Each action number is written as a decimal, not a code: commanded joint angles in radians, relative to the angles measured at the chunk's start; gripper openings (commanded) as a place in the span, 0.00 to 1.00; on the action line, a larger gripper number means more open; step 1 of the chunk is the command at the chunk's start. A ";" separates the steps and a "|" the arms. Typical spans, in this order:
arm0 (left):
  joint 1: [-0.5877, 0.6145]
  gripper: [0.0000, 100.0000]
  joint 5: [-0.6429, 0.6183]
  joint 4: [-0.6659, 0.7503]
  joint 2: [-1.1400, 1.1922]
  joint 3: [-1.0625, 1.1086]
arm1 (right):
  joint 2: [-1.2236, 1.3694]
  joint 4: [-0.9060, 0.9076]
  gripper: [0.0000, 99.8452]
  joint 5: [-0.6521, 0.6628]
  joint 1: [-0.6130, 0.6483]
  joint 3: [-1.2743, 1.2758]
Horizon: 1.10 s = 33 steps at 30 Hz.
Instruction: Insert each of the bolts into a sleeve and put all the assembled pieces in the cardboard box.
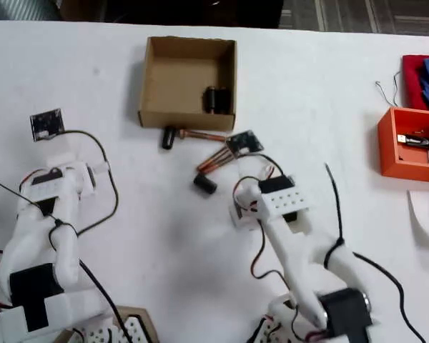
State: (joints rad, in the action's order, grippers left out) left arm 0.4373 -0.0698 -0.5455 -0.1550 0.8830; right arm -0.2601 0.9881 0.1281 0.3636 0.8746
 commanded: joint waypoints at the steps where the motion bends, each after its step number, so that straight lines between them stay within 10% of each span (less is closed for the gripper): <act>1: 0.002 0.05 -0.008 -0.003 -0.005 -0.044 | 0.071 0.008 0.02 0.012 -0.013 -0.066; 33: 0.002 0.05 -0.008 -0.003 -0.005 -0.042 | 0.412 0.180 0.13 0.014 -0.010 -0.413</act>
State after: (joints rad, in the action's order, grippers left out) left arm 0.4373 -0.0698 -0.5455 -0.1550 0.8830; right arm 0.1511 1.1861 0.1373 0.3667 0.4971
